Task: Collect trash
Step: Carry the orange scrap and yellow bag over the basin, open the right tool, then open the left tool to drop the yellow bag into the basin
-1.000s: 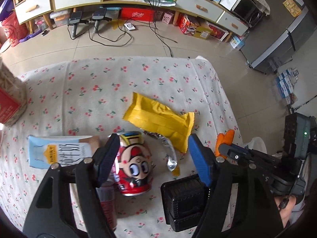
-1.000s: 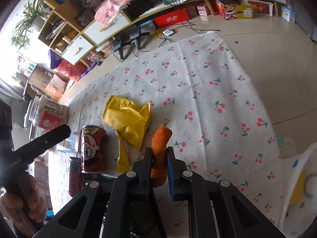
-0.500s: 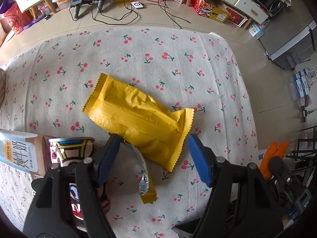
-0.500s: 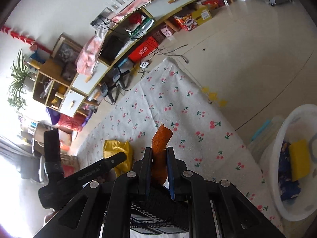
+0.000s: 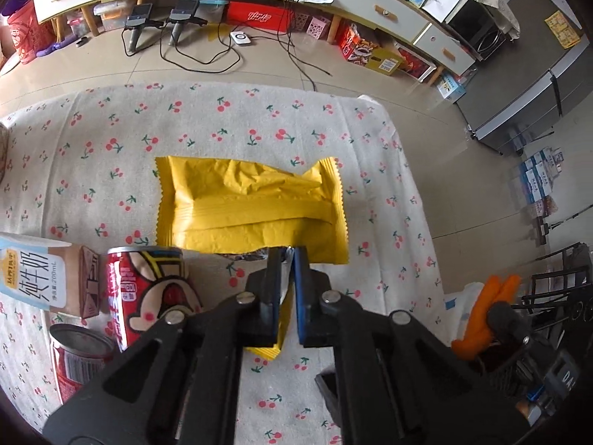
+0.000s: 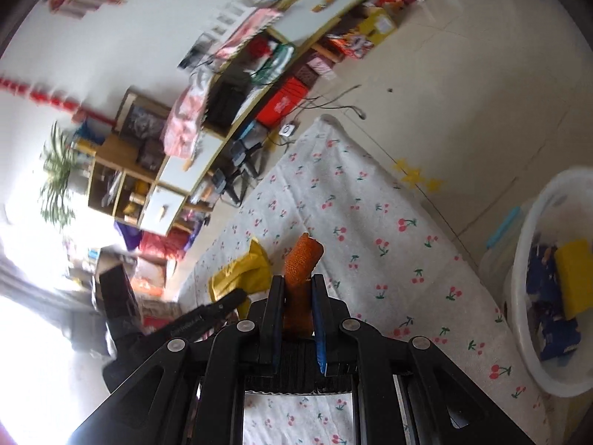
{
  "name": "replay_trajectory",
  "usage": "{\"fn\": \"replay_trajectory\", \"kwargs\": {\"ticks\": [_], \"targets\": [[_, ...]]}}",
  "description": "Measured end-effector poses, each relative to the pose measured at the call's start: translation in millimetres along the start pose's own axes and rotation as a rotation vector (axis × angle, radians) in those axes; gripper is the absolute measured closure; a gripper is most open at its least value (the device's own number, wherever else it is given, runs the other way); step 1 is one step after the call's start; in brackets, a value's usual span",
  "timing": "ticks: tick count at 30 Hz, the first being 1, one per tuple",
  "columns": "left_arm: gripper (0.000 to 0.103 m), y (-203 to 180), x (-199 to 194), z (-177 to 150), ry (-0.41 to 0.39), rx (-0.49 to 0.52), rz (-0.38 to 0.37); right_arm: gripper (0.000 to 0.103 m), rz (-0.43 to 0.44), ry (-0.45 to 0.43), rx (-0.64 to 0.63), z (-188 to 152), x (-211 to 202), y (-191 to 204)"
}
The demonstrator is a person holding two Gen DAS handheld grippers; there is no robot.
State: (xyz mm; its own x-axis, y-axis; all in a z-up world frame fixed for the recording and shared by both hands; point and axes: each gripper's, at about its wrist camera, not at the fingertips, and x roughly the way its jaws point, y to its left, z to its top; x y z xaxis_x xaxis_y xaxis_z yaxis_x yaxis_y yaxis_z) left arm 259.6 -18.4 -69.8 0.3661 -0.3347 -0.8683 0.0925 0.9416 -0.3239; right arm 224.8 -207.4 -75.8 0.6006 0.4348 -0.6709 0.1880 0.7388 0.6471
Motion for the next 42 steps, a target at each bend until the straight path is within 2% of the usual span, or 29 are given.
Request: {"fn": "replay_trajectory", "kwargs": {"ticks": [3,6,8,10,14,23,27,32,38,41,42], "targets": [[0.096,-3,-17,0,-0.028,0.011,-0.035,0.088,0.051,0.109,-0.144,-11,1,30],[0.096,-5,-26,-4,-0.037,0.028,-0.041,0.088,0.084,0.205,-0.163,-27,1,33],[0.096,-6,-28,-8,-0.034,0.033,-0.046,0.088,0.040,0.234,-0.154,-35,-3,27],[0.096,-7,-31,-13,-0.035,0.029,-0.058,0.088,-0.007,0.173,-0.163,-34,-15,20],[0.096,-21,-43,-20,-0.048,0.055,-0.090,0.088,0.018,0.100,-0.080,-24,-36,1],[0.096,-95,-53,-47,-0.027,0.194,-0.211,0.087,-0.066,0.020,0.068,5,-82,-55],[0.096,-135,-41,-64,0.012,0.267,-0.266,0.085,-0.157,-0.027,0.093,18,-115,-87],[0.096,-181,-21,-83,0.062,0.336,-0.308,0.085,-0.238,-0.026,0.156,27,-139,-135],[0.096,-206,-2,-90,0.081,0.351,-0.303,0.084,-0.294,0.072,0.162,30,-132,-171],[0.096,-213,5,-91,0.090,0.354,-0.293,0.072,-0.310,0.132,0.115,28,-120,-172],[0.096,-216,6,-95,0.093,0.355,-0.289,0.063,-0.302,0.142,0.116,28,-119,-173]]}}
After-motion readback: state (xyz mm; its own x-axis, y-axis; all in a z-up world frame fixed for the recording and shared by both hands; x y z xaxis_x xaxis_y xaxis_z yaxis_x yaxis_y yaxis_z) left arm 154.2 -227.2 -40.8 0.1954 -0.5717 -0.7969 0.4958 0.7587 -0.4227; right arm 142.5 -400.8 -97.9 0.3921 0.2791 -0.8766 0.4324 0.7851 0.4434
